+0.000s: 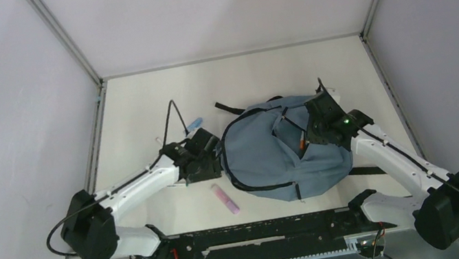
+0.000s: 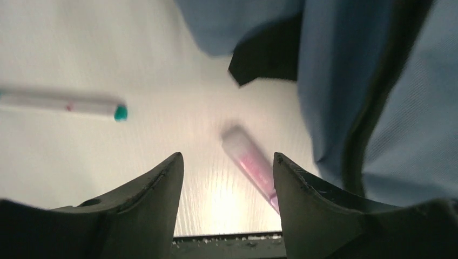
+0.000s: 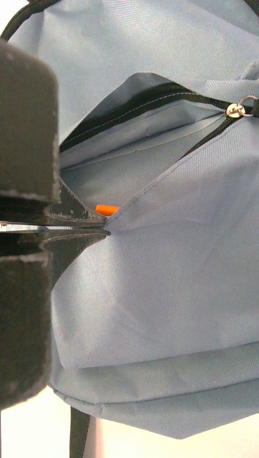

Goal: Pack the student bag
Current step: Pick up the stationery from the center of the board.

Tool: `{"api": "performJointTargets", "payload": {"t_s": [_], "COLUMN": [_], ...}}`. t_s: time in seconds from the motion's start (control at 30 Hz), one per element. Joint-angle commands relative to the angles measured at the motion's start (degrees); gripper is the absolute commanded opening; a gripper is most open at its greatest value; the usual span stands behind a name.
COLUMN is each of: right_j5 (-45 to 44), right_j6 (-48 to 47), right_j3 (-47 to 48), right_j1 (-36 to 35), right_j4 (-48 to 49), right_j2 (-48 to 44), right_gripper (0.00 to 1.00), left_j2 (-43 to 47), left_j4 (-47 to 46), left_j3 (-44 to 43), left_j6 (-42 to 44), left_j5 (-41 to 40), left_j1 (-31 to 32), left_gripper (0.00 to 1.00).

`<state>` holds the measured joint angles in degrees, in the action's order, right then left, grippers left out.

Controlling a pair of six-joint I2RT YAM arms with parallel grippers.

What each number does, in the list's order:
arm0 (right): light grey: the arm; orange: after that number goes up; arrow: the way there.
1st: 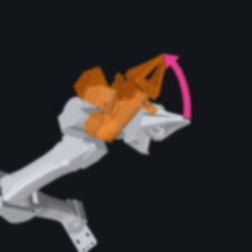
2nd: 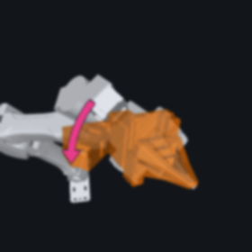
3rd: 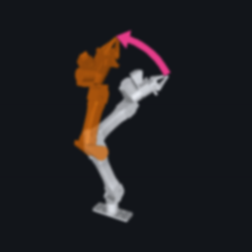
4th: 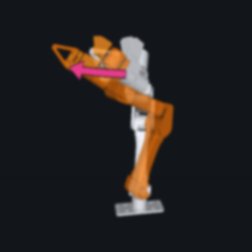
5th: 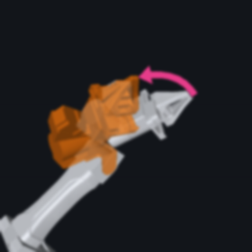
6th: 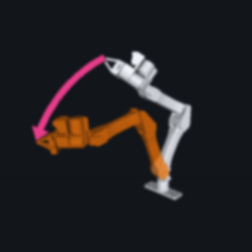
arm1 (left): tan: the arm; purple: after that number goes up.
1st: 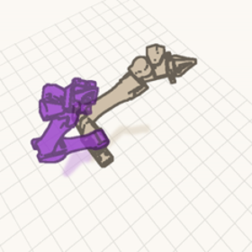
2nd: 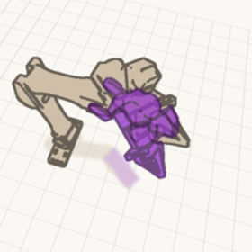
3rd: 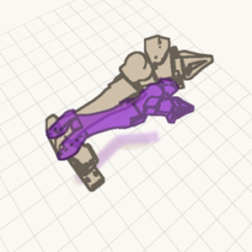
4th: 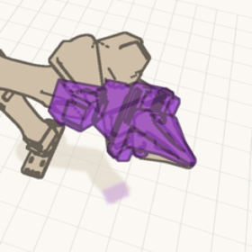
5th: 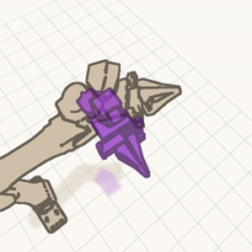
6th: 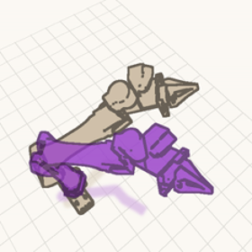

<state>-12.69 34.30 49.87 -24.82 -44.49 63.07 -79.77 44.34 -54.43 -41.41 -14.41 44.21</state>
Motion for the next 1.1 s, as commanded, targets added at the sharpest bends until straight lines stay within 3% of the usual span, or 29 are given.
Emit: {"api": "performJointTargets", "payload": {"t_s": [0.0,0.17,0.43,0.7,0.8,1.07], "right_j5": [-0.21,-0.01,-0.85,-1.06,-1.33,-0.38], "right_j6": [-1.54,-1.82,-1.72,-1.0,-1.24,-0.88], "right_j3": [-0.21,-0.21,-1.07,-1.88,-1.88,-1.88], "right_j1": [-0.62,-1.69,-2.43,-2.43,-2.44,-2.47], "right_j4": [1.94,2.15,1.36,1.12,1.03,2.06], "right_j2": [-0.38,0.38,-0.63,-1.76,-1.76,-0.94], "right_gripper": [0.0,0.0,0.0,0.0,0.0,0.0], "left_j2": [6.98,5.17,-2.82,-8.97,-8.26,-1.76], "left_j4": [-3.89,-12.65,-13.2,-8.02,-6.93,-2.61], "left_j3": [7.6,12.7,12.39,8.96,8.49,5.69], "left_j6": [-11.51,-16.36,-20.38,-21.76,-21.87,-19.74], "left_j5": [3.79,10.56,13.13,10.66,8.55,-1.46], "left_j1": [0.87,1.91,3.15,3.44,3.45,3.52], "left_gripper": [0.67,0.71,0.73,0.51,0.46,0.19]}}
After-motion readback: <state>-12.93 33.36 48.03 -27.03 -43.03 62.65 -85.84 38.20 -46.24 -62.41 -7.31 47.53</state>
